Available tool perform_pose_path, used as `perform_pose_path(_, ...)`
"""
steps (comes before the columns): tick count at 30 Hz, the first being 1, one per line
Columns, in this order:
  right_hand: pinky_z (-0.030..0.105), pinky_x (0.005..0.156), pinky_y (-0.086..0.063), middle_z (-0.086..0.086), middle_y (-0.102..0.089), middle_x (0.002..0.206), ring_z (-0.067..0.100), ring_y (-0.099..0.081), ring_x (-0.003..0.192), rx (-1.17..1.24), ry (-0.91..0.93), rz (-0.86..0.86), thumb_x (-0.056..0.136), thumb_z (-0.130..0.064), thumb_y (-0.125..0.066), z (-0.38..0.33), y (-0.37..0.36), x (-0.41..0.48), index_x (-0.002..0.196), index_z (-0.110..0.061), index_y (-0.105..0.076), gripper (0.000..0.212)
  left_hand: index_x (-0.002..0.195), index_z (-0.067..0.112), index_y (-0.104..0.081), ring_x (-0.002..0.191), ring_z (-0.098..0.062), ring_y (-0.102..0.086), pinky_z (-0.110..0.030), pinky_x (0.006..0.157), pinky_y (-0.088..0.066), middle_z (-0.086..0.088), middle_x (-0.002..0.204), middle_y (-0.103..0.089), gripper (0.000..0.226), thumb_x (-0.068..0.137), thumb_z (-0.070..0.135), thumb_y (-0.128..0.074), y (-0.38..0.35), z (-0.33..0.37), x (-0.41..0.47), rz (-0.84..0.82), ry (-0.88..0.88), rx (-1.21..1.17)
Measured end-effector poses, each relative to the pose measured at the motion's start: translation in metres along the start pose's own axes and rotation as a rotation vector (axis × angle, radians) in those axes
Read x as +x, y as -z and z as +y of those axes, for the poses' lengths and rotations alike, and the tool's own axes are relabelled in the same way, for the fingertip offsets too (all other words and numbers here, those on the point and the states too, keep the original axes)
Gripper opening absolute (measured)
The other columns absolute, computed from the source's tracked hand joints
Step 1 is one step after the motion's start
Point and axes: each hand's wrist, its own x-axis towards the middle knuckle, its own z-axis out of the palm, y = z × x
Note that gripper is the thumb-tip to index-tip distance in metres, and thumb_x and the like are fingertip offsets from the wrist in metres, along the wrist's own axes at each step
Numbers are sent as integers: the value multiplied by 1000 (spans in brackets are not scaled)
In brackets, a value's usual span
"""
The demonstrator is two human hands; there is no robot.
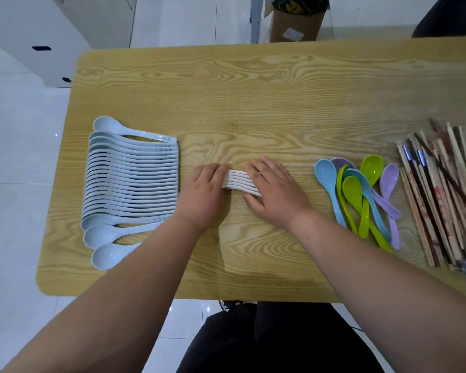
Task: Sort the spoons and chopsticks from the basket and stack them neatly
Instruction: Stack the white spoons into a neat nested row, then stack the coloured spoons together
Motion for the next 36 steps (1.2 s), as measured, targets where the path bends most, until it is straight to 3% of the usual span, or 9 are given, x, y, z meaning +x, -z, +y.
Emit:
perform_pose_path(5,42,125,-12,8,-27,164,25,-18,154,-38,9,-91,94,-54,-25,5,7,-3,158,-14,-25,76,137,5,-55,117,-35,-57,-53,113,-34,-14,127,-63,57,86,26,-40,11,8,0,-90,79,5)
perform_pose_path(7,42,126,-12,7,-25,165,24,-16,154,-39,-5,-110,95,-54,-35,5,13,-2,159,-14,-23,76,144,6,-49,130,-36,-50,-54,117,-29,-15,138,-57,63,88,32,-40,17,10,4,-142,87,1)
perform_pose_path(10,41,126,-11,5,-19,166,24,-12,154,-23,-43,-136,96,-51,-48,4,25,-2,159,-16,-18,79,156,10,-29,151,-34,-23,-49,124,-14,-14,160,-32,72,94,37,-55,24,10,9,-241,66,3)
perform_pose_path(14,37,124,-8,1,-12,167,21,-6,155,-37,-78,-212,94,-48,-51,2,36,-9,161,-18,-11,83,160,18,-9,155,-28,-2,-43,125,-3,-6,168,-10,83,96,43,-55,35,11,11,-318,40,49)
perform_pose_path(16,39,124,-11,2,-17,166,22,-10,154,-10,-99,-200,93,-46,-54,-1,43,-14,160,-19,-15,82,159,18,-18,154,-31,-12,-43,125,-11,-7,165,-21,81,94,39,-59,44,14,8,-294,7,-1)
perform_pose_path(19,38,119,-24,4,-38,156,25,-29,145,65,-124,-146,92,-39,-58,-8,59,-29,154,-19,-33,70,148,13,-46,133,-35,-47,-43,110,-37,-13,143,-53,67,87,28,-70,65,21,-5,-184,21,-185)
perform_pose_path(22,35,106,-41,-1,-59,134,20,-52,126,270,-150,-148,94,-30,-61,-24,84,-59,141,-22,-53,48,134,16,-58,118,-19,-57,-36,97,-49,-1,128,-61,50,86,24,-71,93,35,-30,-129,99,-397)
perform_pose_path(26,31,88,-52,-18,-67,101,0,-60,98,437,-165,-141,93,-28,-65,-55,121,-114,119,-28,-66,26,121,26,-61,105,-6,-61,-30,89,-53,13,114,-61,36,87,19,-70,129,64,-76,-162,103,-672)
perform_pose_path(36,22,84,-51,-23,-68,101,-2,-62,101,550,-217,-58,88,-27,-66,-82,163,-234,106,-30,-70,19,112,38,-63,98,-12,-65,-16,84,-50,15,100,-65,30,83,27,-62,163,154,-153,-140,154,-940)
